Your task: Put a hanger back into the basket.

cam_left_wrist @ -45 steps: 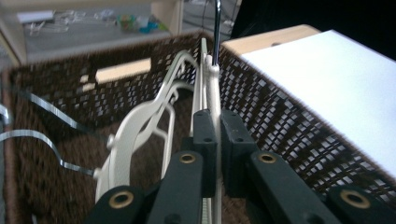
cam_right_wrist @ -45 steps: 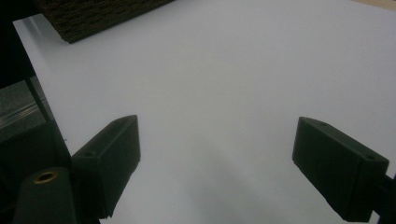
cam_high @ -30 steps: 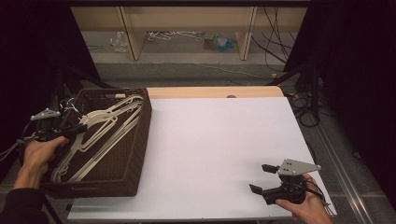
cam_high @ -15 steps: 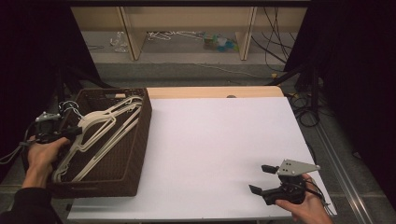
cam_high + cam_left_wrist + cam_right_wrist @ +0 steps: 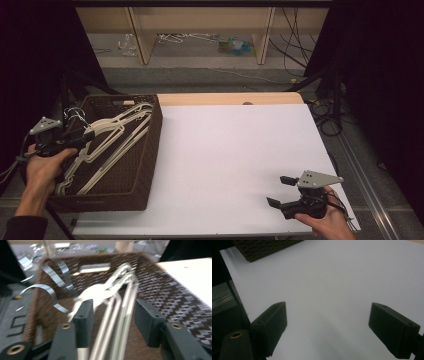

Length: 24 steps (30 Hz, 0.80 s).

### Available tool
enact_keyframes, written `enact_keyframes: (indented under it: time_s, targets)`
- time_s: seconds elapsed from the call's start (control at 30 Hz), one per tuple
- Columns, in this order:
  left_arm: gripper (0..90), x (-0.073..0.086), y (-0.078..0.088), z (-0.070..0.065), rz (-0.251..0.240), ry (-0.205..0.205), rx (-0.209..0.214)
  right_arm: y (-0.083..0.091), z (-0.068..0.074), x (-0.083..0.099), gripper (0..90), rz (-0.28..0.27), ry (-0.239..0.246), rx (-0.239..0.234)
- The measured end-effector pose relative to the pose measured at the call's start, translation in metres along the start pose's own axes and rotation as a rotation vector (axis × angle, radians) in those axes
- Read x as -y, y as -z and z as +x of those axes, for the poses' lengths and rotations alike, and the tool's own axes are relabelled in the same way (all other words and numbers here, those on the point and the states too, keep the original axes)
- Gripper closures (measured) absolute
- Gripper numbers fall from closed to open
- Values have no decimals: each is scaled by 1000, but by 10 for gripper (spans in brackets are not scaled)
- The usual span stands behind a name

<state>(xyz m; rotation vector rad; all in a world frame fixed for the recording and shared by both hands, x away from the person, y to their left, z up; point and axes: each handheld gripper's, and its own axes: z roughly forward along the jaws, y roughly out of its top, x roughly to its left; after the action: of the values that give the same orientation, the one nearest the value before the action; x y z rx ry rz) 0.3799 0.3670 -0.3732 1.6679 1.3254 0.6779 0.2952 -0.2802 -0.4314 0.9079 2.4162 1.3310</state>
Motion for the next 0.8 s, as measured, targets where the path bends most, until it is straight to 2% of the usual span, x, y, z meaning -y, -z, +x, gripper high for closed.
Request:
enact_keyframes:
  time_s: [0.1, 0.13, 0.23, 0.27, 0.3, 0.33, 0.43, 0.47, 0.5, 0.53, 0.57, 0.6, 0.63, 0.67, 0.7, 0.8]
  targets:
    - [442, -3, 4, -19, -29, -30, 45, 0, 0, 0, 161, -2, 1, 4]
    - [424, -3, 4, -19, -29, -30, 45, 0, 0, 0, 161, -2, 1, 4]
    - [398, -5, 6, -37, -54, -51, 78, 0, 0, 0, 162, -5, 1, 7]
    - [390, -6, 7, -49, -64, -61, 112, 0, 0, 0, 162, -6, 2, 7]
    - [384, -6, 7, -54, -68, -66, 128, 0, 0, 0, 162, -5, 1, 7]
    - [378, -6, 7, -54, -68, -66, 128, 0, 0, 0, 161, -5, -1, 4]
    - [363, -7, 7, -71, -80, -80, 166, 0, 0, 0, 162, -5, -1, 5]
    - [358, -7, 8, -81, -86, -91, 181, 0, 0, 0, 162, -5, 0, 5]
    - [354, -7, 8, -81, -86, -91, 181, 0, 0, 0, 162, -5, 0, 5]
    - [347, -6, 9, -93, -96, -100, 203, 0, 0, 0, 162, -7, 0, 4]
    - [344, -5, 10, -99, -99, -109, 215, 0, 0, 0, 162, -8, 1, 5]
    - [341, -5, 10, -99, -99, -109, 215, 0, 0, 0, 161, -11, 3, 9]
    - [336, -3, 11, -112, -101, -122, 240, 0, -1, 0, 162, -16, 4, 5]
    - [327, -1, 11, -119, -106, -125, 251, 0, -1, 0, 162, -15, -1, 6]
    - [317, -1, 11, -119, -106, -125, 251, 0, -1, 0, 162, -15, -1, 6]
    - [310, 4, 13, -140, -96, -139, 287, -1, -2, 1, 162, -18, 0, 8]
